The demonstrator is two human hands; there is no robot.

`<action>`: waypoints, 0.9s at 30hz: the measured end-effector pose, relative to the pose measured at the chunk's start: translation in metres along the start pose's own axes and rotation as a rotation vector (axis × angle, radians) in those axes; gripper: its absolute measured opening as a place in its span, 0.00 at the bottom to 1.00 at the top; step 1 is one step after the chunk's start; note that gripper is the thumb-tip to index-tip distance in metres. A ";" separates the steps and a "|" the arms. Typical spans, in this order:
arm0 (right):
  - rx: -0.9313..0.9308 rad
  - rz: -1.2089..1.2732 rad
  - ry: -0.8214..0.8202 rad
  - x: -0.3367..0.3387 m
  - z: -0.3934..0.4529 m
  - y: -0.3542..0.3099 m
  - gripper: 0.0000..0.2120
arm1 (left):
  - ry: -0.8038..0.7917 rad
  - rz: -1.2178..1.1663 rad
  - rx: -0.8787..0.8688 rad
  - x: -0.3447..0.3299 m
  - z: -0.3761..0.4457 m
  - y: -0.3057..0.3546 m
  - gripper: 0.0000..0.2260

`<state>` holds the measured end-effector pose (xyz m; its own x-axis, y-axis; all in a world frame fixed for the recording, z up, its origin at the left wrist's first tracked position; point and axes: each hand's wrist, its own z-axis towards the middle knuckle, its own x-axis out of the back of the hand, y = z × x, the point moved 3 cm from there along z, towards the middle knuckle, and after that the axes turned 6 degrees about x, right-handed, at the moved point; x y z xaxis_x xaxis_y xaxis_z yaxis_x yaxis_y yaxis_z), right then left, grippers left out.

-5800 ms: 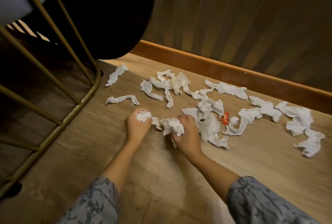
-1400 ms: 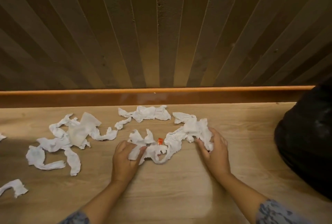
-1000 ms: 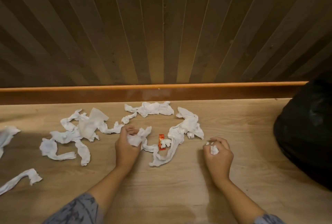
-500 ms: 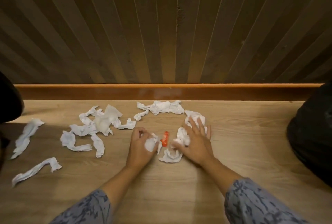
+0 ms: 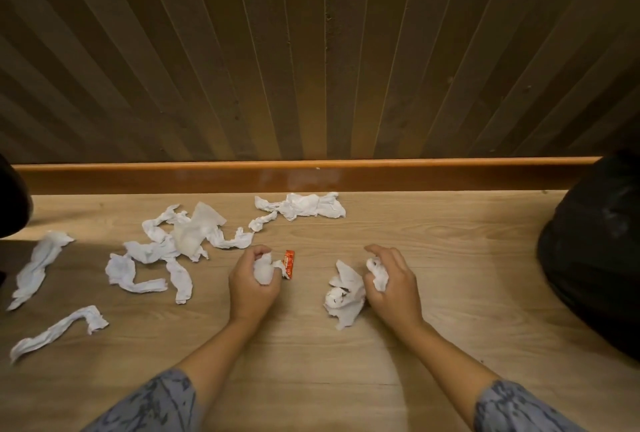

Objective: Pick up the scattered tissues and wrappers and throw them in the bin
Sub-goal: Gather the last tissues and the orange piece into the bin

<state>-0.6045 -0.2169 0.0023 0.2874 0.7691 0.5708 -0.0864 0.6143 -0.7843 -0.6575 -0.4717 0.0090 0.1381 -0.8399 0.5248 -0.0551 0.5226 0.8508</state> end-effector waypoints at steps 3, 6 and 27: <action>-0.160 -0.200 -0.084 -0.004 0.012 0.009 0.14 | -0.070 0.148 0.031 -0.012 0.008 -0.006 0.18; -0.152 -0.373 -0.139 -0.012 0.008 0.007 0.14 | -0.119 0.234 0.049 -0.021 0.010 -0.012 0.24; 0.135 -0.357 -0.414 -0.016 -0.018 -0.015 0.15 | -0.298 0.294 0.181 -0.014 -0.001 0.010 0.13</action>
<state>-0.5906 -0.2416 0.0000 -0.0748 0.4974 0.8643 -0.1814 0.8455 -0.5023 -0.6593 -0.4545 0.0099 -0.1987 -0.6788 0.7069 -0.2252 0.7336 0.6412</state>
